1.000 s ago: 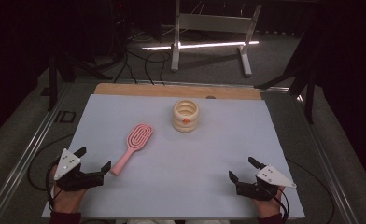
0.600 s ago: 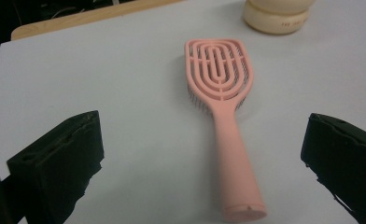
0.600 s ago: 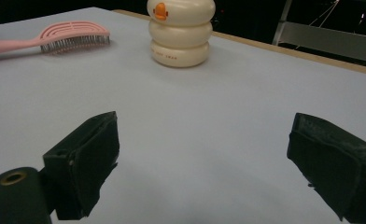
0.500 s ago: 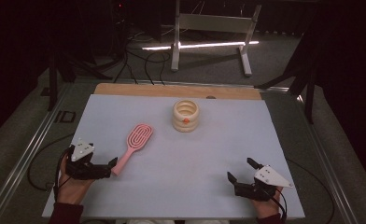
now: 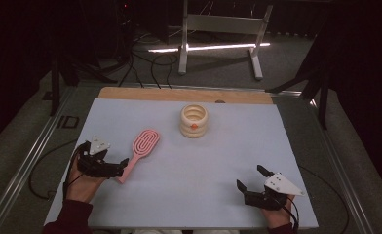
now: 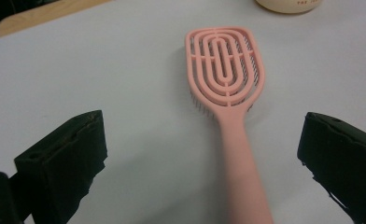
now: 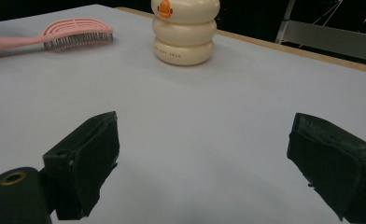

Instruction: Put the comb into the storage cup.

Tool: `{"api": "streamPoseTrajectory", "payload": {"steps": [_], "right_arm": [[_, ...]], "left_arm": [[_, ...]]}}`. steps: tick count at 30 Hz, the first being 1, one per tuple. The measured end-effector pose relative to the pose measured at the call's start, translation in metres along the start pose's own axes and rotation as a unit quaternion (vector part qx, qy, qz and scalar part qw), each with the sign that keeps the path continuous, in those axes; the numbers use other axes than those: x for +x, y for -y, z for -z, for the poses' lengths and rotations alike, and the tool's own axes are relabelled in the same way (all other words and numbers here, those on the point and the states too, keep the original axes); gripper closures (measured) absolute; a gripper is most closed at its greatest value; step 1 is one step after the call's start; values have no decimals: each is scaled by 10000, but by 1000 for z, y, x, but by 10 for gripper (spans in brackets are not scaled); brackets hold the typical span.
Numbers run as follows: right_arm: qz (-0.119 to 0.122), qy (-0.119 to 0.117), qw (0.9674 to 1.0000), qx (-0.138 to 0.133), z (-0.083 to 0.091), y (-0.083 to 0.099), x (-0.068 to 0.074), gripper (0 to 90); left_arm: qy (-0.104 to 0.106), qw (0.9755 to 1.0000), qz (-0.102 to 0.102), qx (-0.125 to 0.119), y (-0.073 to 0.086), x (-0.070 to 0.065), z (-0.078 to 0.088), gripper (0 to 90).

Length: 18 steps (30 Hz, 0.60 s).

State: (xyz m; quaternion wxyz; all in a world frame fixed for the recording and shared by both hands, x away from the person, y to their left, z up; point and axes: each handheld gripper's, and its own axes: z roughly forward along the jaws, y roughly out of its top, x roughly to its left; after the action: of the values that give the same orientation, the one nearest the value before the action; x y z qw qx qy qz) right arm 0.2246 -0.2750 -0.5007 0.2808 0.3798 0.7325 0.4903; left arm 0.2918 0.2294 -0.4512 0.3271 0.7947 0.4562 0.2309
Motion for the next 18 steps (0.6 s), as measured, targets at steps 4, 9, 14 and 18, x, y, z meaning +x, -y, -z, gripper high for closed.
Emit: {"api": "streamPoseTrajectory", "payload": {"steps": [4,9,14,18], "right_arm": [[9,6,10000,-19,0,0,-1,88],[3,7,10000,-25,0,0,0,88],[2,8,10000,-22,0,0,0,88],[1,3,10000,-22,0,0,-1,88]], "left_arm": [[28,10000,-21,90,-2,-1,-5,13],[66,9996,-62,259,-4,-3,-17,2],[143,9992,-83,373,-5,-4,-26,2],[175,9984,-139,510,-6,-6,-33,3]]}}
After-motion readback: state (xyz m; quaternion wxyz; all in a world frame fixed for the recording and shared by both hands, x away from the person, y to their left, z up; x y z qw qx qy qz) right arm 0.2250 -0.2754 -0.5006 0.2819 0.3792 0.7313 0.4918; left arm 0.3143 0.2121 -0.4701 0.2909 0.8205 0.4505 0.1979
